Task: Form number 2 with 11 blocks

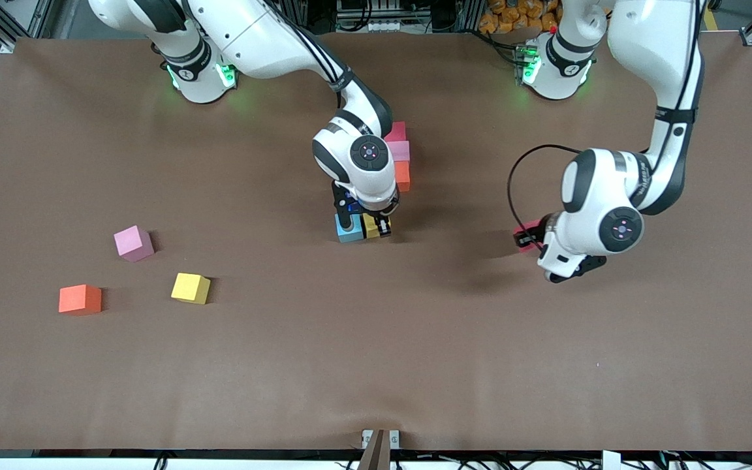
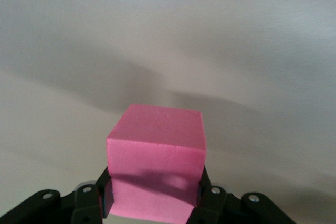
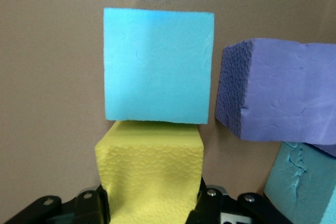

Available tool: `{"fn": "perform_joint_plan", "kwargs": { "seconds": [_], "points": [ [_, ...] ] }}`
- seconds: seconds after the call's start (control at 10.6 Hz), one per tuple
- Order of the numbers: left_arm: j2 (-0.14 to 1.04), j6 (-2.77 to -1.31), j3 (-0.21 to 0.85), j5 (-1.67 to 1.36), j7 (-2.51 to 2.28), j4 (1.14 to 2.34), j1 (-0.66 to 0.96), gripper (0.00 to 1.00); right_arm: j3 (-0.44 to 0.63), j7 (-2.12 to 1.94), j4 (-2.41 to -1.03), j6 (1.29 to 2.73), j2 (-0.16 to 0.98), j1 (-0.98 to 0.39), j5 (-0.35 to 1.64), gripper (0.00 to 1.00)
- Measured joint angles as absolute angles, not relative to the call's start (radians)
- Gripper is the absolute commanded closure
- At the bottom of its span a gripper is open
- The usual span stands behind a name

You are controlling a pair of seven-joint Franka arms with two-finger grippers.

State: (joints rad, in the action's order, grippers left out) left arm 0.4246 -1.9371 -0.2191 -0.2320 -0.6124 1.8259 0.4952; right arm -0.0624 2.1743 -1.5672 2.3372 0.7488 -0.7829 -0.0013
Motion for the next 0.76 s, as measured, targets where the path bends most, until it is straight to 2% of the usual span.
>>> {"fn": "perform_joint_plan", "kwargs": {
  "seconds": [0.19,0.47,0.76],
  "points": [
    [0.407,-1.918,-0.213,-0.232,-0.749,1.770,0.525,1.00,-0.066,2.175,-1.583,2.318,0.750,-0.784,-0.001,0.00],
    [0.372,-1.887,-0.213,-0.224,-0.758,1.754,0.519,1.00,-0.068,2.175,-1.596,2.317,0.750,-0.786,-0.001,0.00],
    [0.239,-1.655,-0.210,-0.025,-0.837,1.720,0.540,1.00,-0.066,2.163,-1.587,2.301,0.733,-0.783,-0.002,0.00]
  ]
}}
